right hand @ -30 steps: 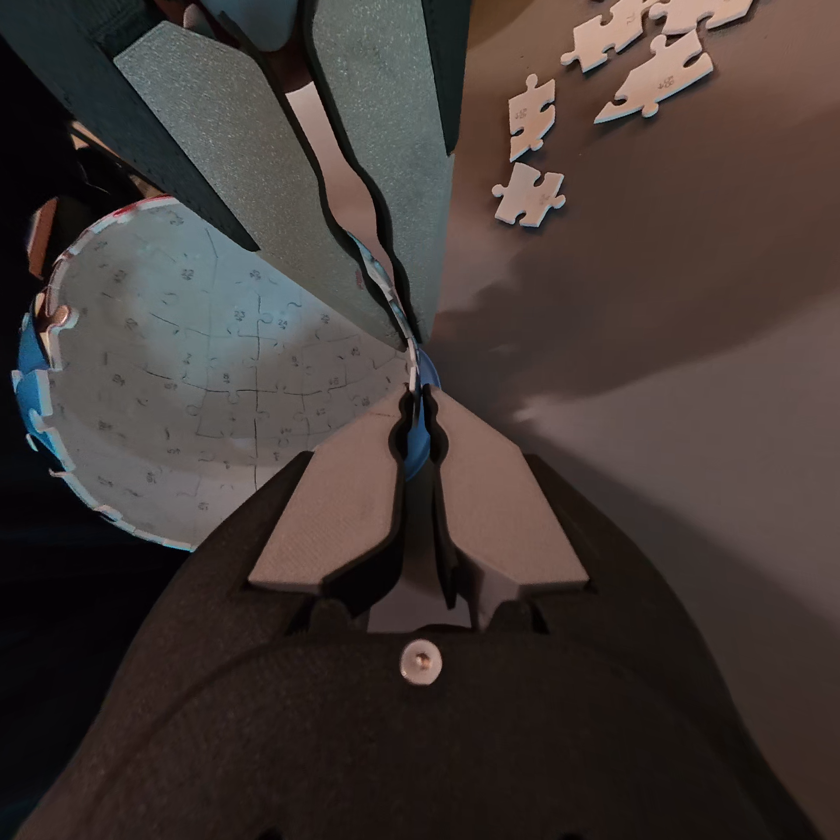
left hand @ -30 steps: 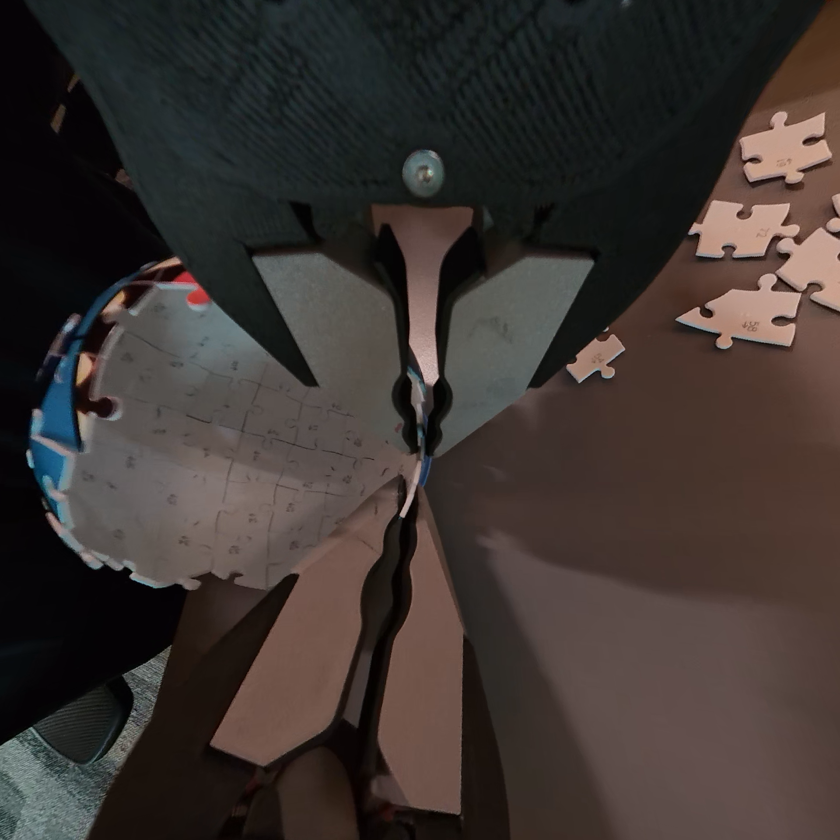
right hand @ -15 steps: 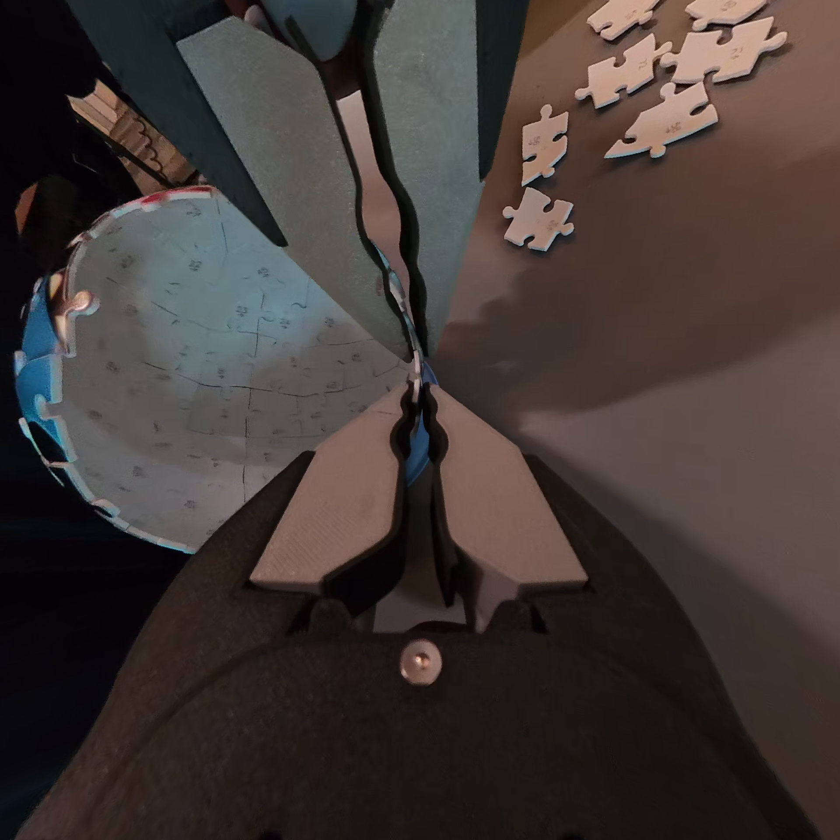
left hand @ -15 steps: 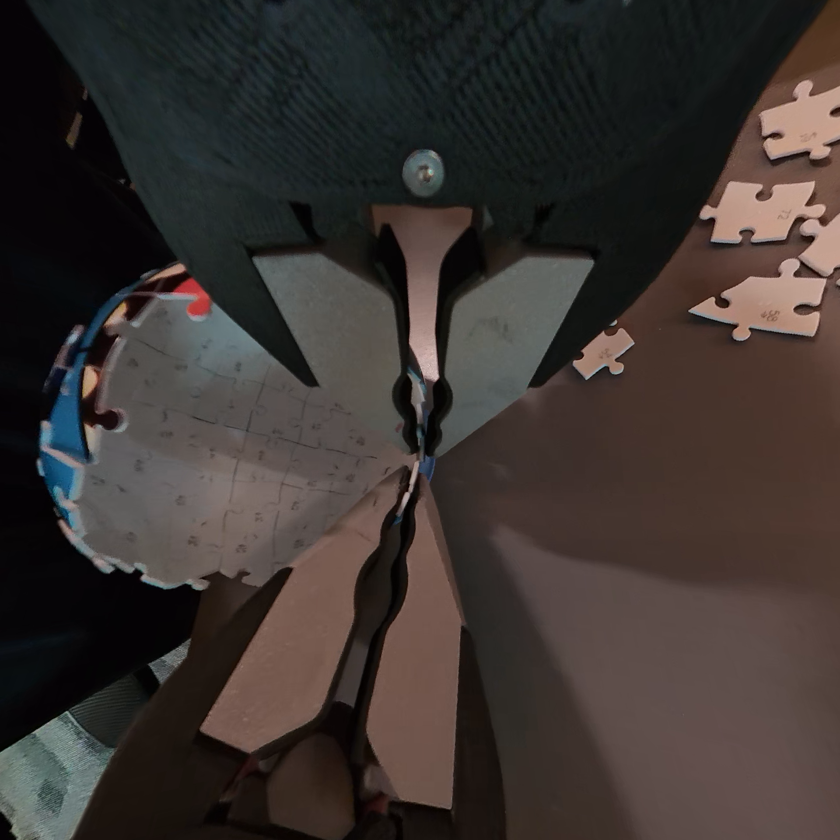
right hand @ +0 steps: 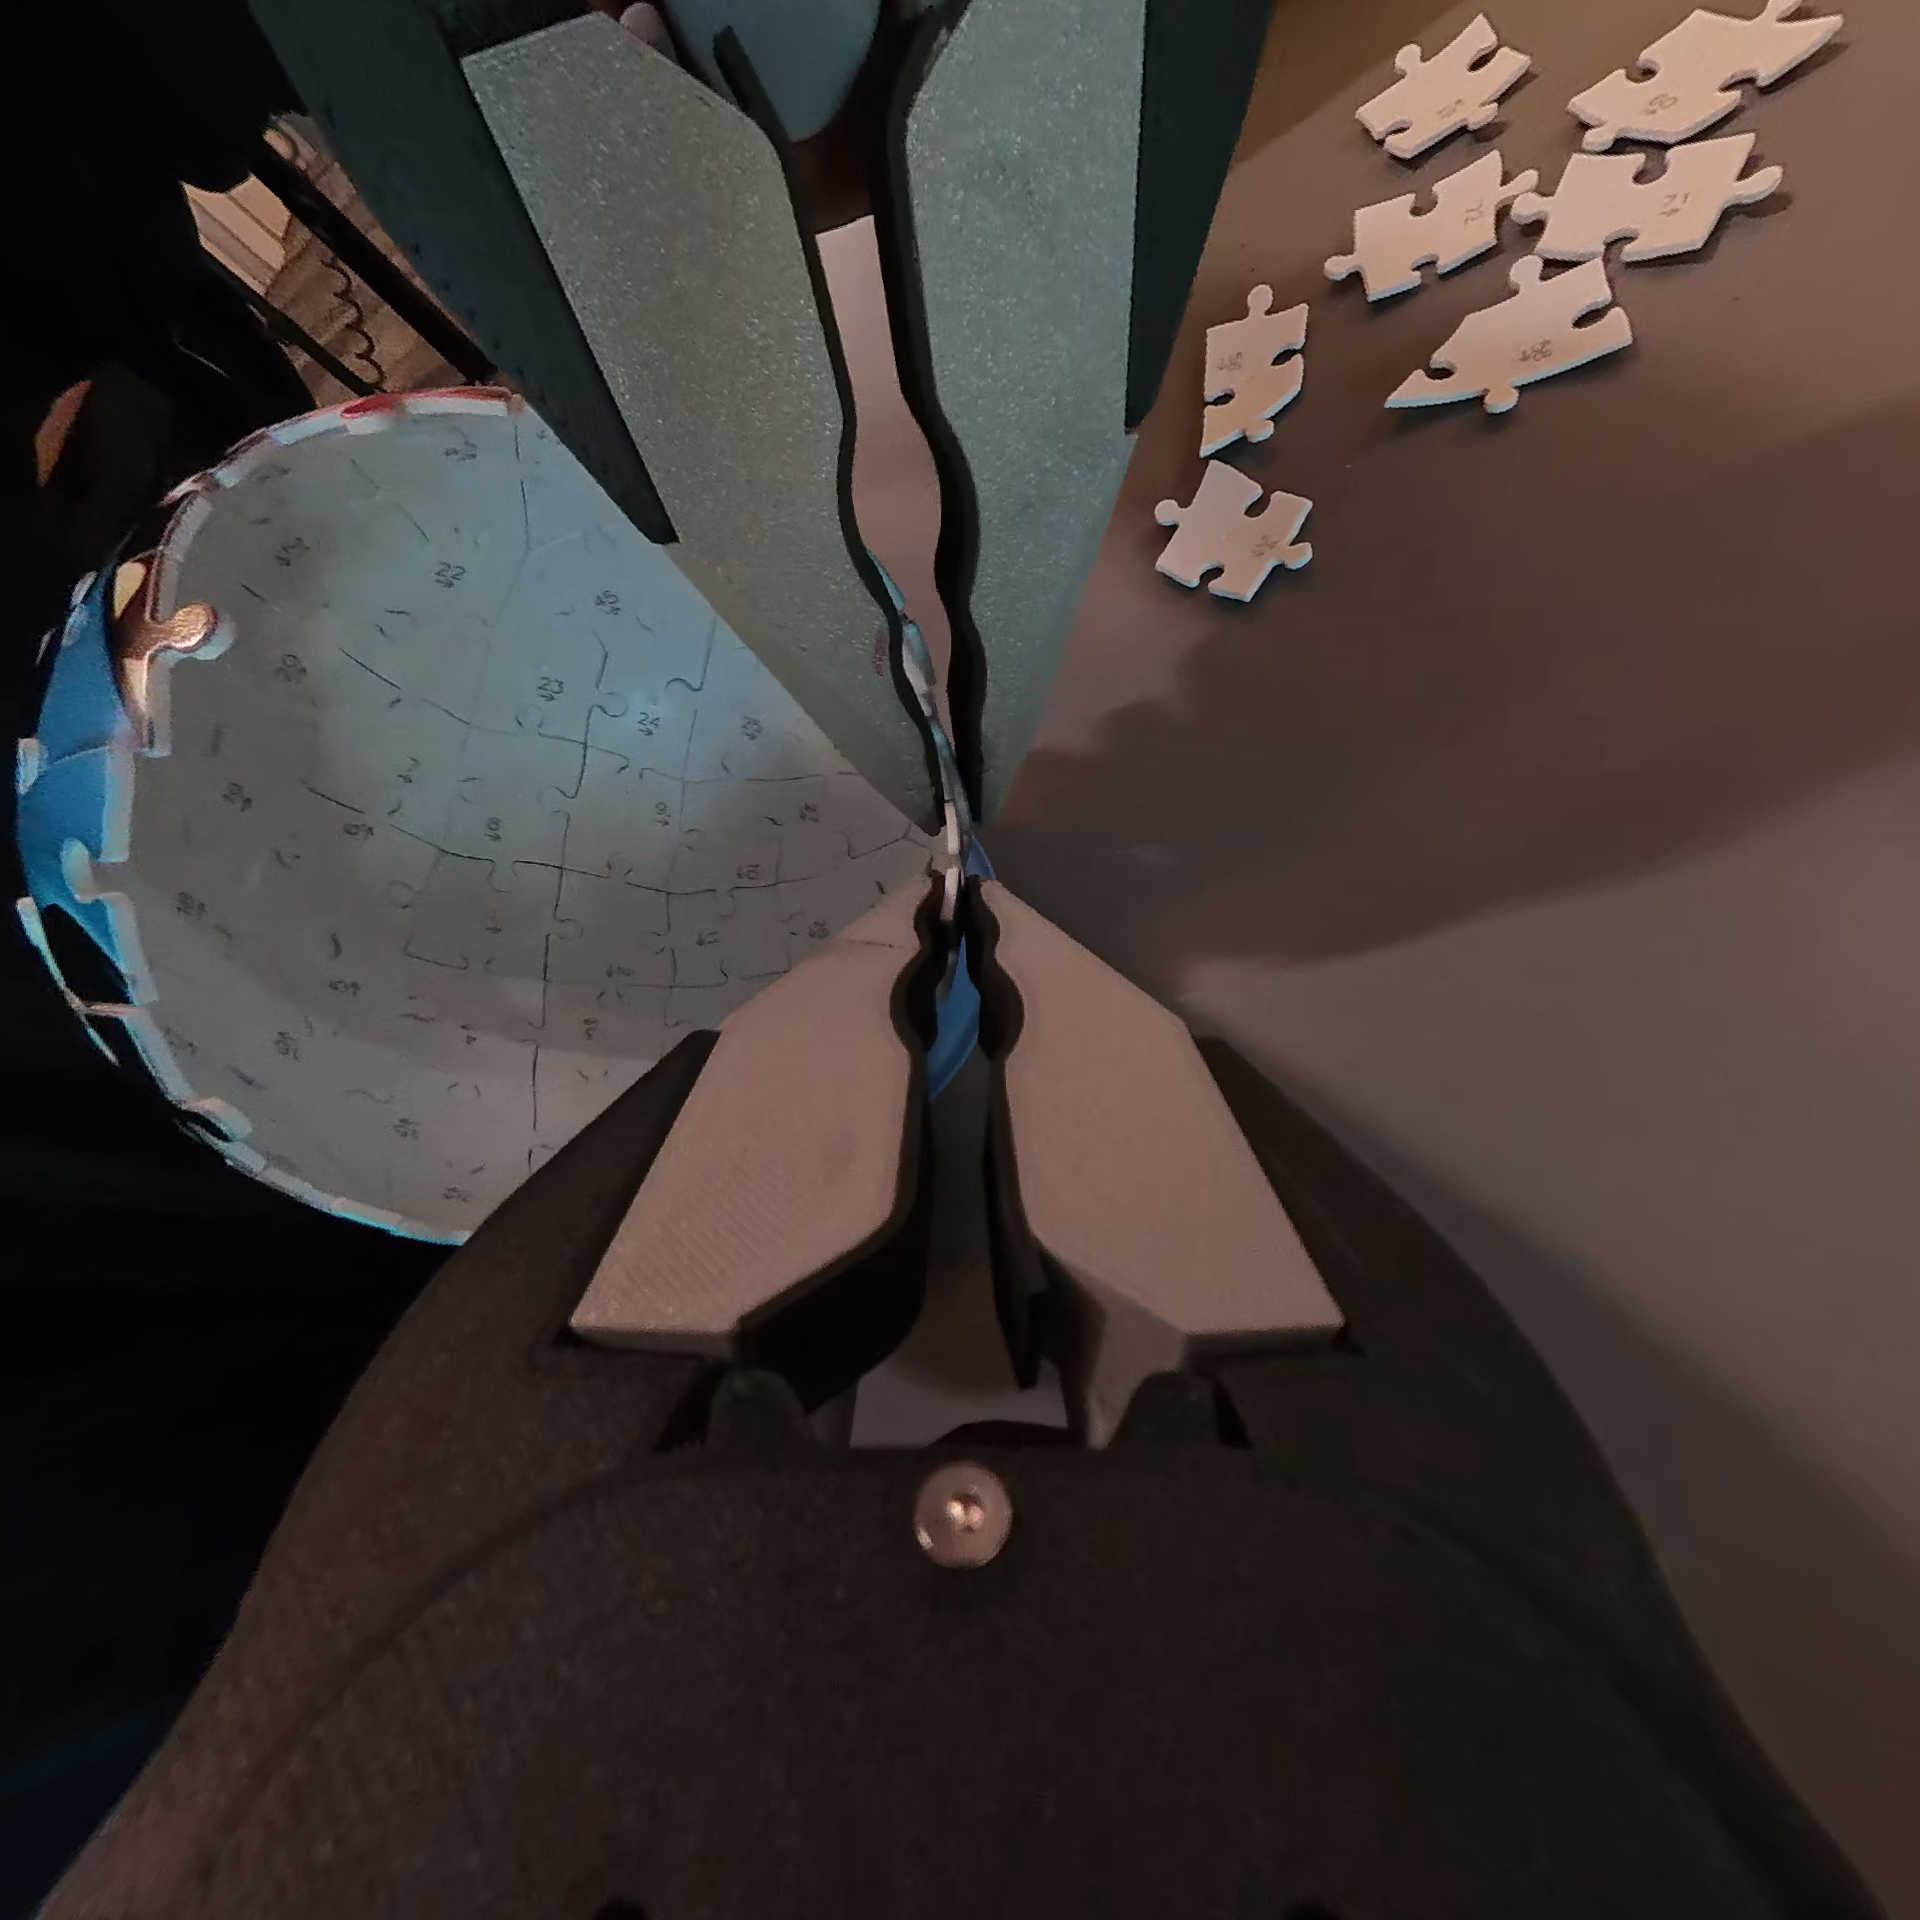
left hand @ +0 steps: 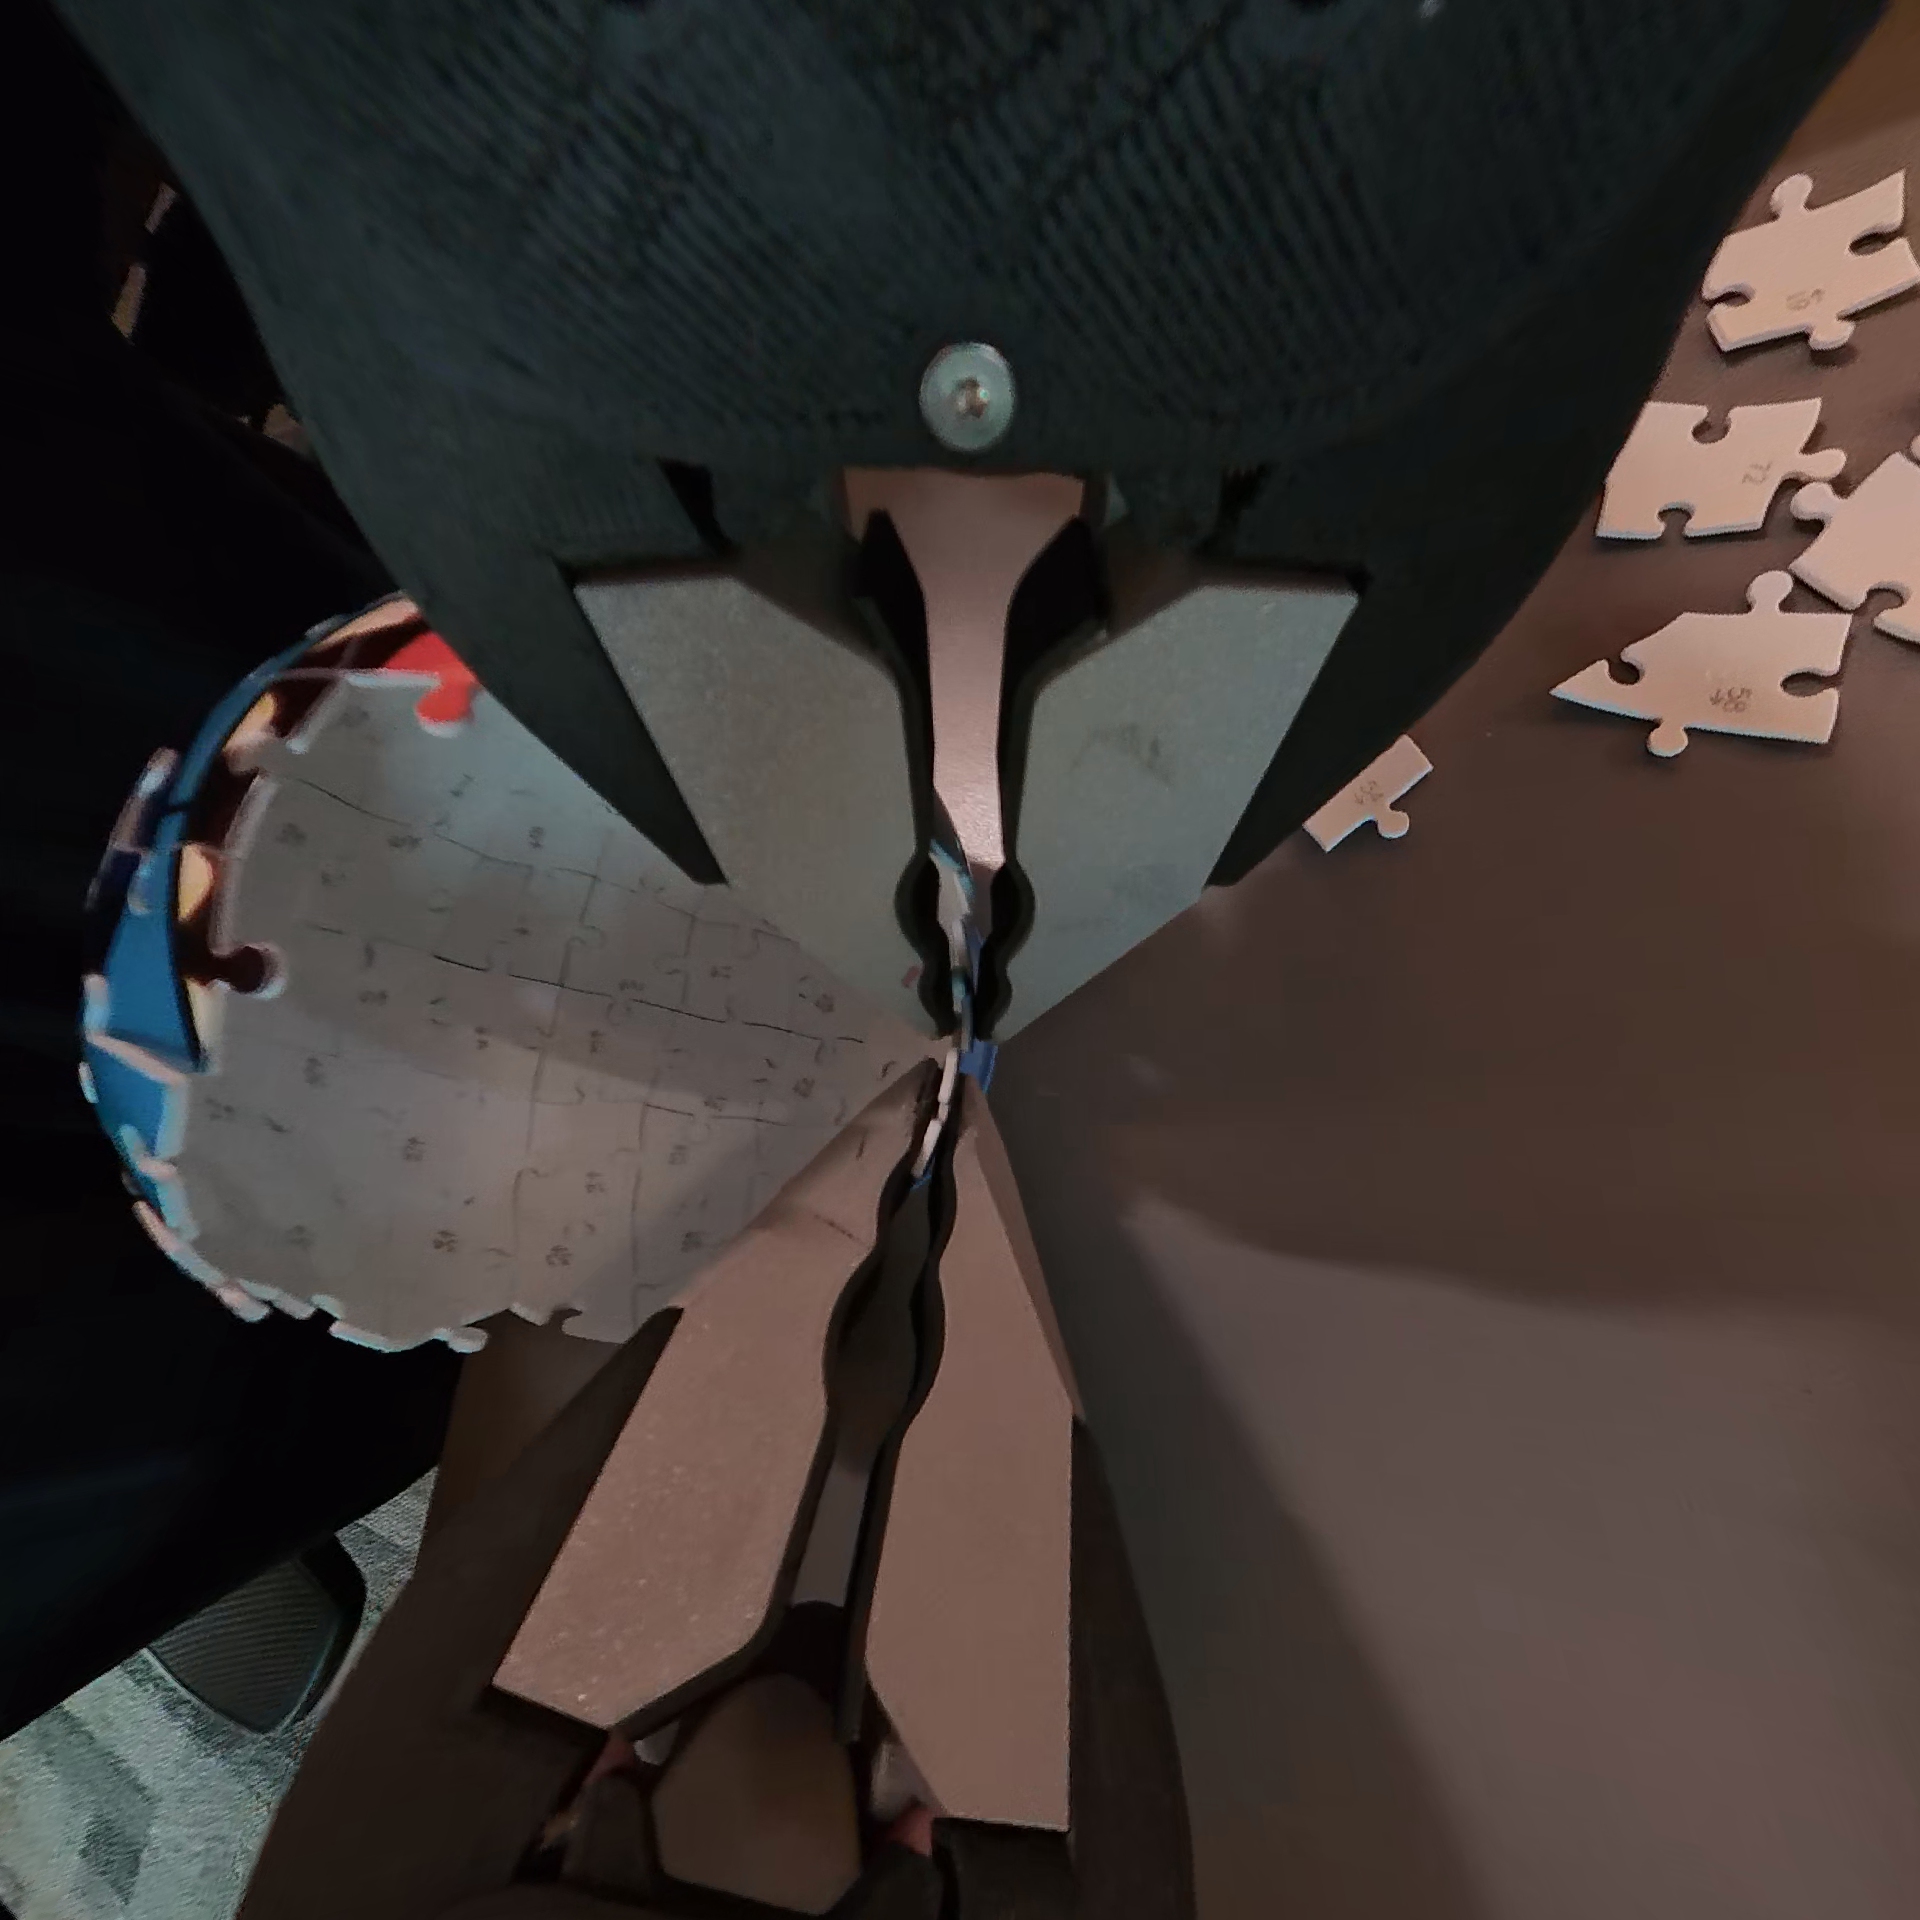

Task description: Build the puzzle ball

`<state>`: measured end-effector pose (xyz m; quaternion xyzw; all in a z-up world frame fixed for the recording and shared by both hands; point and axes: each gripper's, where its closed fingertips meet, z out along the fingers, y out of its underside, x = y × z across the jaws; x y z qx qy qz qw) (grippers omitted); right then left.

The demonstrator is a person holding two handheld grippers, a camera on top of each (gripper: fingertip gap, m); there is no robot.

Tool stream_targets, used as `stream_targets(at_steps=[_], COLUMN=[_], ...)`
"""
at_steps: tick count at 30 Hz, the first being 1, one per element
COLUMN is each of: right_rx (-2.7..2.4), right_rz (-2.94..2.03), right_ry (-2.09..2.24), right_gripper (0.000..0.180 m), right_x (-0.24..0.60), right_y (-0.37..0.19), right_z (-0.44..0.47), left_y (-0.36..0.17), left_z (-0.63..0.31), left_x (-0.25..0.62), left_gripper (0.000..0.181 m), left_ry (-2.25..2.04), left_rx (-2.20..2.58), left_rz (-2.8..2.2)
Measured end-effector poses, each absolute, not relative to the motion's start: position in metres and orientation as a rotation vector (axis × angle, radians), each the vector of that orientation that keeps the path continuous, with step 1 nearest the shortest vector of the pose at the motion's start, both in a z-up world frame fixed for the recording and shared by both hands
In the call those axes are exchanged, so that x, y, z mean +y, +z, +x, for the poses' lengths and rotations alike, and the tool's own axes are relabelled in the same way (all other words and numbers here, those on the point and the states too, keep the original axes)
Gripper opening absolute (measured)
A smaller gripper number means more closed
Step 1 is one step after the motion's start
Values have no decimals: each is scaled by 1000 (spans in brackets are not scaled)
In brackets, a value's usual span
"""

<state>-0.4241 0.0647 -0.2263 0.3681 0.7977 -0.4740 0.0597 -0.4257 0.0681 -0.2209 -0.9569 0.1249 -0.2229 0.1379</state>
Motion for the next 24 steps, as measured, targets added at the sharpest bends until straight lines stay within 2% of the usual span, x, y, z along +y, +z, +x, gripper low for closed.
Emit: stream_targets(at_steps=[24], right_rx=[2425], right_rz=[1113], right_ry=[-1461], right_gripper=[0], right_x=[67], right_y=[-226], right_z=[-425], left_y=[-221], left_z=[-428], left_x=[70], left_gripper=[2], left_ry=[-576], left_rx=[351], left_rz=[-2775])
